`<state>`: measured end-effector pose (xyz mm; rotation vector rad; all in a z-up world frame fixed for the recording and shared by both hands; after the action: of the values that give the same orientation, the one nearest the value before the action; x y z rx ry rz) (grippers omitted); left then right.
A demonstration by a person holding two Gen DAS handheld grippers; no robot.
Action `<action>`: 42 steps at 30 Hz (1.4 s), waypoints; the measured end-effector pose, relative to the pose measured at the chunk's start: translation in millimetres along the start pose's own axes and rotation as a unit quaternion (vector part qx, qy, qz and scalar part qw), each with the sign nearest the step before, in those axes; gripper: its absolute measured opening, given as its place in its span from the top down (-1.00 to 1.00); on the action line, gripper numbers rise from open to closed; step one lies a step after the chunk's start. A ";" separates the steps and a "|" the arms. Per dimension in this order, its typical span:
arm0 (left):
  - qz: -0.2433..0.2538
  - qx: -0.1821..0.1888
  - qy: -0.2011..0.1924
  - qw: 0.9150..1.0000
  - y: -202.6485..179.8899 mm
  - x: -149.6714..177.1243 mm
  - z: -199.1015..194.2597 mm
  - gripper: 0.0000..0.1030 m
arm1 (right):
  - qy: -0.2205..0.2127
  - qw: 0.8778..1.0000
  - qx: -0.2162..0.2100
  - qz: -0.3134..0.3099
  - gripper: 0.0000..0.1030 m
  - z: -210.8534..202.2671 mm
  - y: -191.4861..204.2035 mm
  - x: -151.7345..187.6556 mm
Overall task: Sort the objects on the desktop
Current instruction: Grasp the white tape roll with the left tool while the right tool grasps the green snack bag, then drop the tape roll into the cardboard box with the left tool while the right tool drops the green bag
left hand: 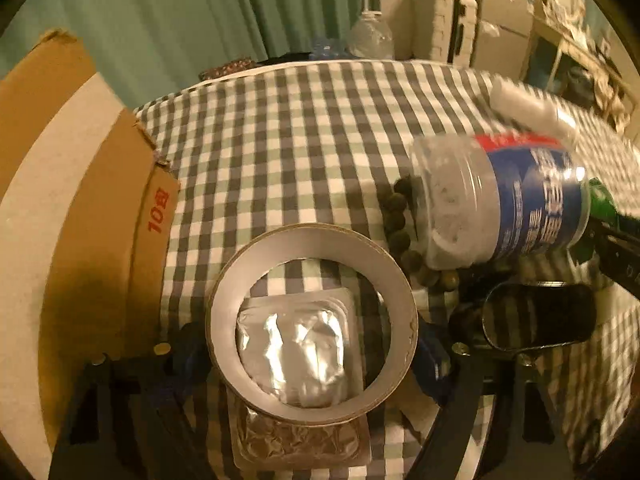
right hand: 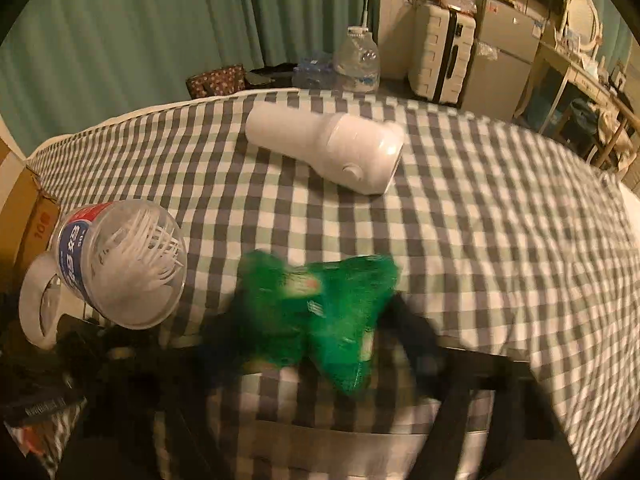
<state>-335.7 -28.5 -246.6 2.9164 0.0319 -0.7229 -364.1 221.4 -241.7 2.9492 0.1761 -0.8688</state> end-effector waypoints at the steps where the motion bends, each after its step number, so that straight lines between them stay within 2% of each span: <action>1: -0.008 0.004 -0.002 1.000 3.5 -0.8 -3.7 -0.62 | -0.001 1.000 -0.001 0.000 0.09 -3.0 -1.5 0.5; 2: -0.012 0.005 -0.005 1.000 6.1 -0.8 -7.1 -0.61 | -0.001 1.000 -0.005 0.004 0.15 -5.6 -2.6 1.2; 6: -0.012 0.008 -0.024 1.000 10.4 -3.2 -35.0 -0.61 | -0.005 1.000 -0.013 0.013 0.17 -21.8 -5.2 7.0; 9: -0.011 0.007 -0.042 0.999 10.4 -3.0 -59.9 -0.61 | -0.020 0.999 -0.020 0.021 0.17 -47.3 -6.1 12.8; 16: -0.015 0.029 -0.088 0.996 18.9 3.1 -134.9 -0.61 | -0.052 0.997 -0.042 0.040 0.17 -122.1 2.6 24.8; 20: -0.014 0.050 -0.124 0.991 26.7 1.4 -179.8 -0.62 | -0.084 0.993 -0.068 0.041 0.17 -174.1 17.8 26.5; 24: -0.022 0.050 -0.151 0.987 35.9 3.5 -217.2 -0.62 | -0.119 0.990 -0.079 0.007 0.17 -227.0 50.4 26.6; 28: -0.033 0.047 -0.170 0.984 63.4 8.8 -256.4 -0.62 | -0.146 0.983 -0.109 -0.013 0.17 -275.1 86.8 26.9; 31: -0.046 0.038 -0.182 0.981 89.6 10.6 -274.0 -0.62 | -0.164 0.979 -0.110 -0.043 0.17 -302.9 116.8 27.1; 36: -0.075 0.021 -0.186 0.979 139.1 20.9 -282.1 -0.62 | -0.167 0.973 -0.143 -0.069 0.17 -322.0 161.6 21.6; 39: -0.095 0.000 -0.175 0.980 173.8 28.0 -268.6 -0.62 | -0.159 0.970 -0.162 -0.087 0.17 -317.1 197.3 15.4; 42: -0.114 -0.014 -0.159 0.981 205.1 35.4 -246.6 -0.62 | -0.137 0.968 -0.187 -0.096 0.17 -293.7 232.3 6.8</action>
<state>-179.2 -198.2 -21.1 2.7602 0.3444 -1.2063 -171.4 18.6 7.3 2.4644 0.5506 -1.1141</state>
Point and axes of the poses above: each gripper's, at about its wrist camera, not at the fingertips, and z roughly the way its jaws point, y to its left, x to its underside, the point moved 3 cm from there along z, roughly the way its jaws point, and after that the axes turned 2 degrees about z, right-handed, at the moved point
